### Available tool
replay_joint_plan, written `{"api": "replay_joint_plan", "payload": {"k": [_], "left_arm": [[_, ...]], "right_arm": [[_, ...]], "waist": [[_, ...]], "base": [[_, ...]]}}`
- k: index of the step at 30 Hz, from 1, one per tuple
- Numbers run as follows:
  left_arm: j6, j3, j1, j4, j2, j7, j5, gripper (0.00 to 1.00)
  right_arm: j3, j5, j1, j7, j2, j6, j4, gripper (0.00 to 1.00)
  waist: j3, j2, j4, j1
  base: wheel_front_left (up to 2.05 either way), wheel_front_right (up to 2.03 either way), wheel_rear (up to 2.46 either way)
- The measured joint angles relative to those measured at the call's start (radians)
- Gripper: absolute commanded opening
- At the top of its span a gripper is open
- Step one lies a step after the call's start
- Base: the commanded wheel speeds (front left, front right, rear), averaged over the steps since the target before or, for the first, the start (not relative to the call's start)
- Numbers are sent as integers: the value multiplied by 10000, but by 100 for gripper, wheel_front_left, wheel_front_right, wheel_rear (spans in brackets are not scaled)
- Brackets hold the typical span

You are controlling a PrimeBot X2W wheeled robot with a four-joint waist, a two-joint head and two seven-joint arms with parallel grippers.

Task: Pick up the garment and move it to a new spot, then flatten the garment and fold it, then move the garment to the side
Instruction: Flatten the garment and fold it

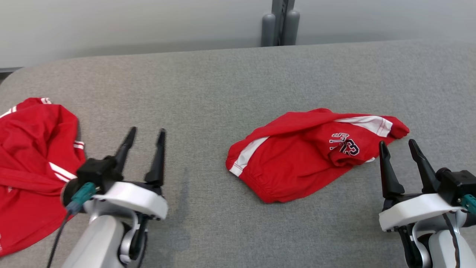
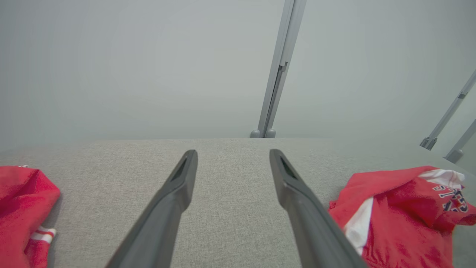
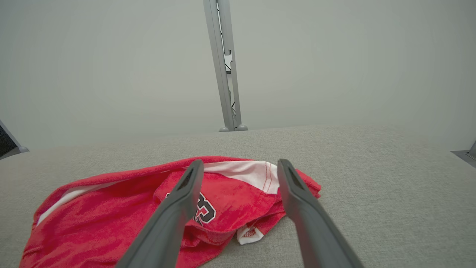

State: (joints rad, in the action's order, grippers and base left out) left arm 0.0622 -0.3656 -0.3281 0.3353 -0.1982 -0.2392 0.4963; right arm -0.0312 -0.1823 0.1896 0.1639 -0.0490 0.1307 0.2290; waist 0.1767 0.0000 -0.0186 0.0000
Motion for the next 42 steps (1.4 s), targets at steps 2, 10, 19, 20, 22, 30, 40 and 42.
{"api": "replay_joint_plan", "payload": {"k": [2, 10, 19, 20, 22, 30, 40, 42], "left_arm": [[207, 309, 216, -337, -174, -96, -48, 100], [667, 949, 1590, -1476, -604, -211, -290, 100], [922, 869, 2540, -2025, -765, -59, -326, 100], [949, 861, 2613, -2080, -780, -10, -326, 100], [1009, 851, 2708, -2173, -792, 27, -324, 100], [1118, 807, 2831, -2343, -823, 209, -274, 100], [1116, 734, 2832, -2295, -825, 234, -176, 100], [1066, 658, 2799, -2295, -796, 255, -163, 100]], "right_arm": [[-8, 46, -81, -65, 2, 0, -48, 100], [50, 75, -464, -290, -21, 0, -199, 100], [73, 173, -805, -414, -92, 0, -314, 100], [65, 174, -820, -422, -104, 0, -341, 100], [81, 176, -870, -495, -102, 0, -410, 100], [58, 190, -936, -577, -102, 0, -573, 100], [44, 161, -966, -577, -86, 0, -614, 100], [33, 161, -966, -579, -86, 0, -652, 100]], "waist": [[-115, 0, 101, 0], [-615, 0, 403, 0], [-954, 0, 485, 0], [-983, 0, 486, 0], [-1035, 0, 484, 0], [-1065, 0, 477, 0], [-1054, 0, 468, 0], [-1030, 0, 472, 0]], "base": [[0, 0, 0], [0, 0, 0], [0, 0, 0], [0, 0, 0], [0, 0, 0], [0, 0, 0], [0, 0, 0], [0, 0, 0]]}}
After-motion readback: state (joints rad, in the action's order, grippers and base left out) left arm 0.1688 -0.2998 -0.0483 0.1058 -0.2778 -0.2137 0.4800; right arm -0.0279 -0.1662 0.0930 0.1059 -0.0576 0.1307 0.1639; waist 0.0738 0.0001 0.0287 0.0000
